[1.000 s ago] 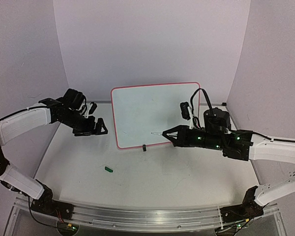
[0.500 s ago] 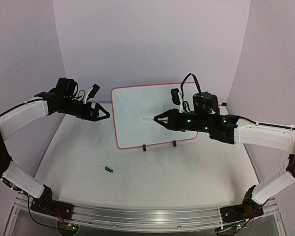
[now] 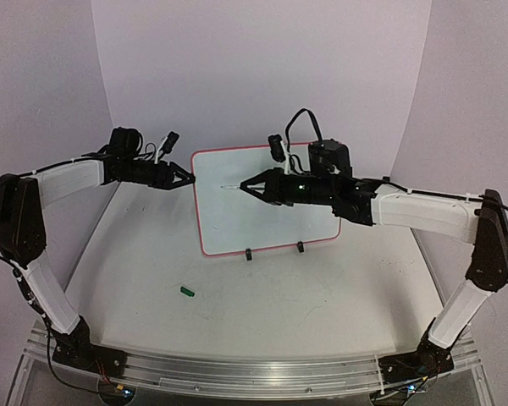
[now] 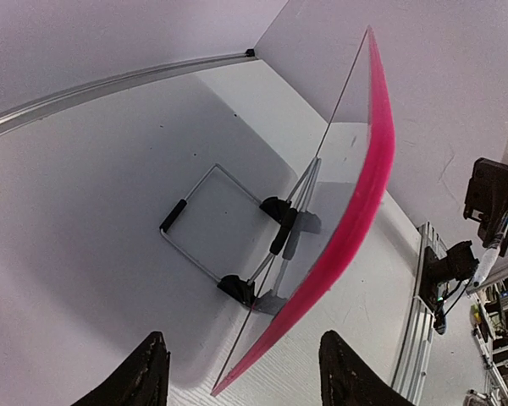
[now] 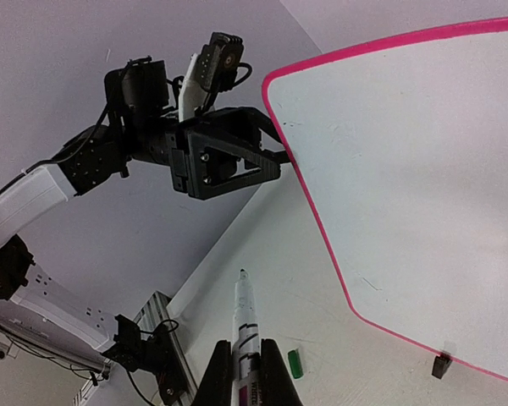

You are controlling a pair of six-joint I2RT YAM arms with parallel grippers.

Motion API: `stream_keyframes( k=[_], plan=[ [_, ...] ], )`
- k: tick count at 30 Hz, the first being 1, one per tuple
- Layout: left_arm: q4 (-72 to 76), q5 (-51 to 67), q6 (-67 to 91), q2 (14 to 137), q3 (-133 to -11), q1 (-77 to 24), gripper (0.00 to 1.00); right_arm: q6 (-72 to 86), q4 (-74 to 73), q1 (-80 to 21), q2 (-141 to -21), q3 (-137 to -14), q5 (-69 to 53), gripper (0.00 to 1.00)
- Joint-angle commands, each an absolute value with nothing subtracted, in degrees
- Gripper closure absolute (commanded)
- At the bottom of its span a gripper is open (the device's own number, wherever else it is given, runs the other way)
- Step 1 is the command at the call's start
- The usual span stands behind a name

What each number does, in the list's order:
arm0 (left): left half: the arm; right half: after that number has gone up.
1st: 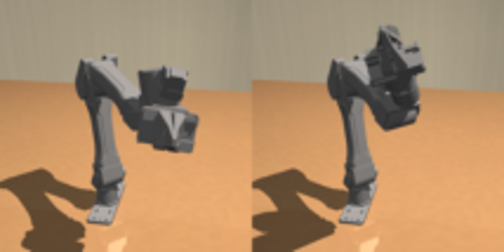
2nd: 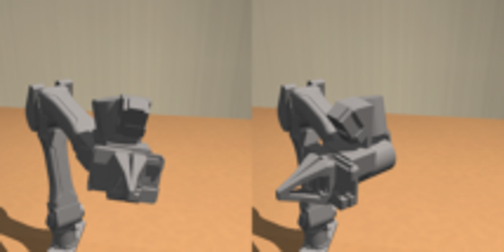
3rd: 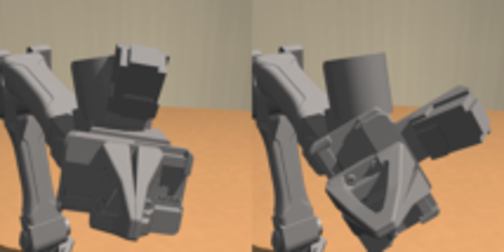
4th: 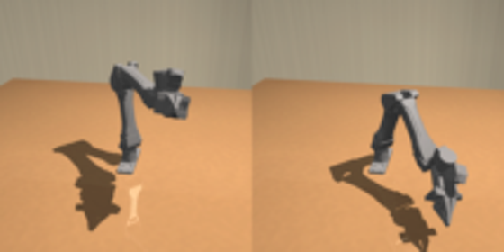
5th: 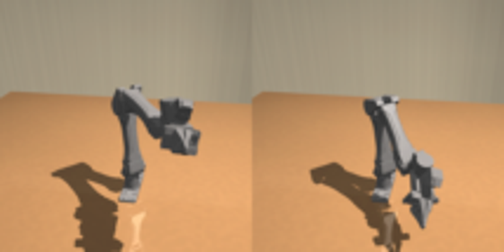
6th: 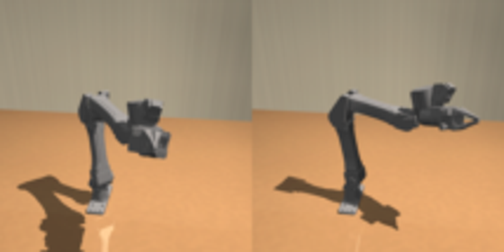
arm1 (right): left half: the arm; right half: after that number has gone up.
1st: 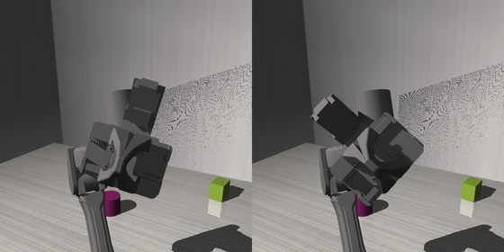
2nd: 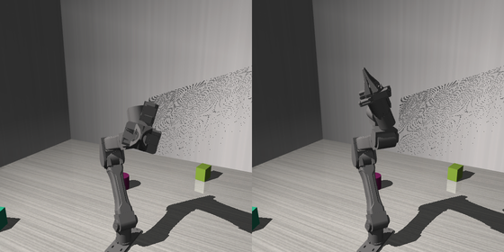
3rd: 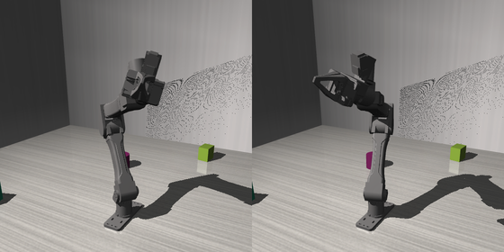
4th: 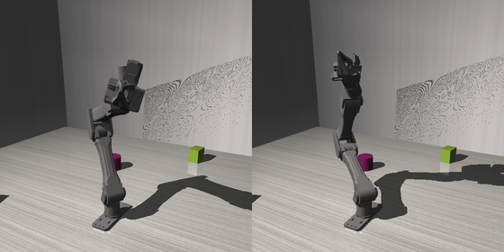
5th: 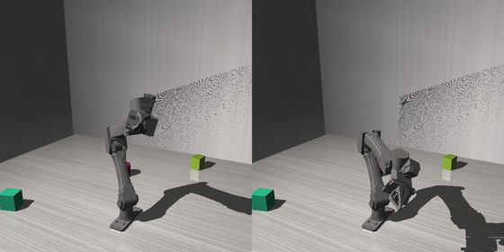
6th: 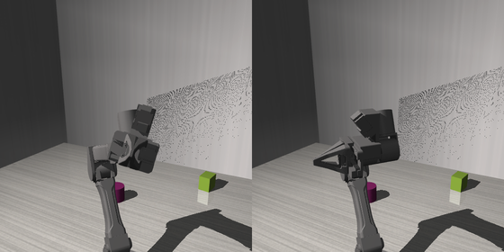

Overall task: Write a sentence on the whiteboard
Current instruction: Hold the whiteboard at the center of the board, then write a sentence on the whiteboard.

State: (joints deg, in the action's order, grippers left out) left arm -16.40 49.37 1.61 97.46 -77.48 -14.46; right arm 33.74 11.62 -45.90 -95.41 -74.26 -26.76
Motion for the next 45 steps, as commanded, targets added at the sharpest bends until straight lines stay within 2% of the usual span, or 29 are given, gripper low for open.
stream_keyframes(
  k=[1,12,21,30,45],
  plan=[
    [-12.20,52.15,0.50,98.79,-81.37,-14.57,0.45,32.45,14.29,-45.36,-98.24,-79.51,-29.52,1.00],
    [-12.00,56.34,-2.56,99.18,-81.55,-14.66,0.70,31.62,14.50,-45.34,-102.38,-83.20,-29.18,1.00],
    [-13.02,57.79,-3.97,99.66,-82.24,-14.79,0.80,31.52,14.50,-45.29,-104.39,-85.20,-28.92,1.00],
    [-15.52,57.73,-6.76,100.57,-82.92,-15.09,0.99,30.78,14.52,-45.27,-106.56,-87.99,-27.30,1.00],
    [-18.72,56.01,-12.19,100.63,-82.26,-15.08,1.00,31.98,16.17,-45.28,-112.14,-93.70,-24.18,1.00]
  ],
)
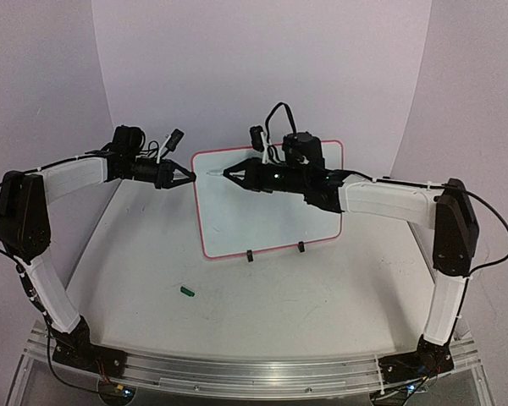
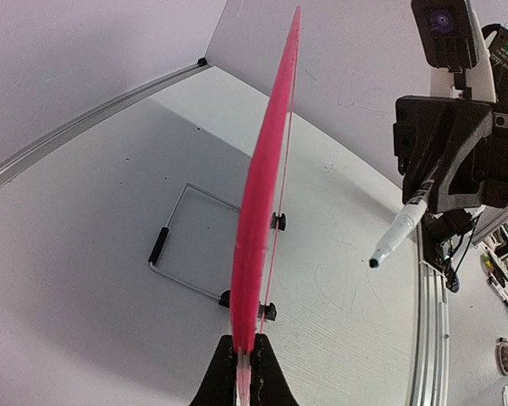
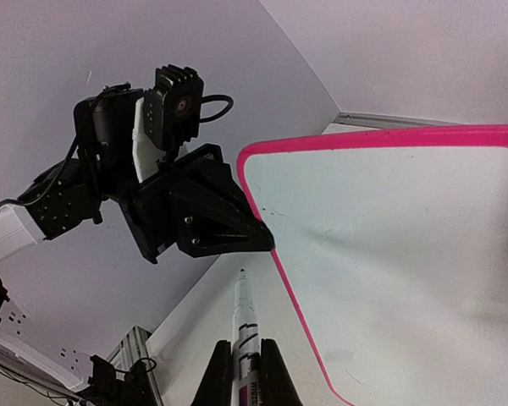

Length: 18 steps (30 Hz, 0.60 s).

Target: Write a sentence on the whiteboard

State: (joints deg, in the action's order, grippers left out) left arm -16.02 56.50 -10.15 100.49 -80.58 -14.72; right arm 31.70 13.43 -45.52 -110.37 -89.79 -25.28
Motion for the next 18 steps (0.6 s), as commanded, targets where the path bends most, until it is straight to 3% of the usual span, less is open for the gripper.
stream_keyframes(
  k=[1,18],
  plan=[
    [-18.75,56.02,-12.17,100.63,-82.27,-15.07,1.00,31.99,16.17,-45.28,-112.57,-94.21,-24.14,1.00],
    [-19.16,56.19,-12.39,100.33,-82.42,-15.08,1.00,32.77,16.26,-45.33,-118.62,-101.84,-21.42,1.00]
  ],
)
